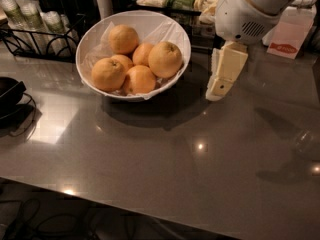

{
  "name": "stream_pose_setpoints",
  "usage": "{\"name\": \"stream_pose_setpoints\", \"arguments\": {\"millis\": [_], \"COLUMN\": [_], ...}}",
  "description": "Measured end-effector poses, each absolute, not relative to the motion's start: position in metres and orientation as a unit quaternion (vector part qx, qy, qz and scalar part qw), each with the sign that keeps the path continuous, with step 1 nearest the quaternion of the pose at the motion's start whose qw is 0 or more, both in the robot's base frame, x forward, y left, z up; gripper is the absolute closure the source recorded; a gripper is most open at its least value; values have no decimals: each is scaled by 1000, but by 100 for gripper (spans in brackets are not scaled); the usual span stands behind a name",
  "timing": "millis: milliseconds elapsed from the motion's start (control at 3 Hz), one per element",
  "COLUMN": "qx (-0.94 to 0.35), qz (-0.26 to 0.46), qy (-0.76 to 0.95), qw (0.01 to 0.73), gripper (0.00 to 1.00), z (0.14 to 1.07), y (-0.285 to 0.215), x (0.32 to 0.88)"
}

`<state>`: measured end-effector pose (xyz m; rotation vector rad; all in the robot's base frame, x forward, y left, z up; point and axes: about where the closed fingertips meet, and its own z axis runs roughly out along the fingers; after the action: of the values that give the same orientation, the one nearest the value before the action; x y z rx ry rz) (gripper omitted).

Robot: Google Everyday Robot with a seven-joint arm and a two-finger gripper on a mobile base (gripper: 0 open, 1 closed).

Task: Pick orange from white bowl

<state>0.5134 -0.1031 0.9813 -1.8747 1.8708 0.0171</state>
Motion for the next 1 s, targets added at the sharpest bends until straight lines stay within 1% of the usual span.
{"name": "stream_pose_setpoints", "arguments": {"millis": [333,1000], "qx": [-685,-686], "qz": [21,68], "qy": [681,658], "qw": [258,303], "gripper": [0,0], "z": [978,968], "y": [-94,-57], "x": [516,544]}}
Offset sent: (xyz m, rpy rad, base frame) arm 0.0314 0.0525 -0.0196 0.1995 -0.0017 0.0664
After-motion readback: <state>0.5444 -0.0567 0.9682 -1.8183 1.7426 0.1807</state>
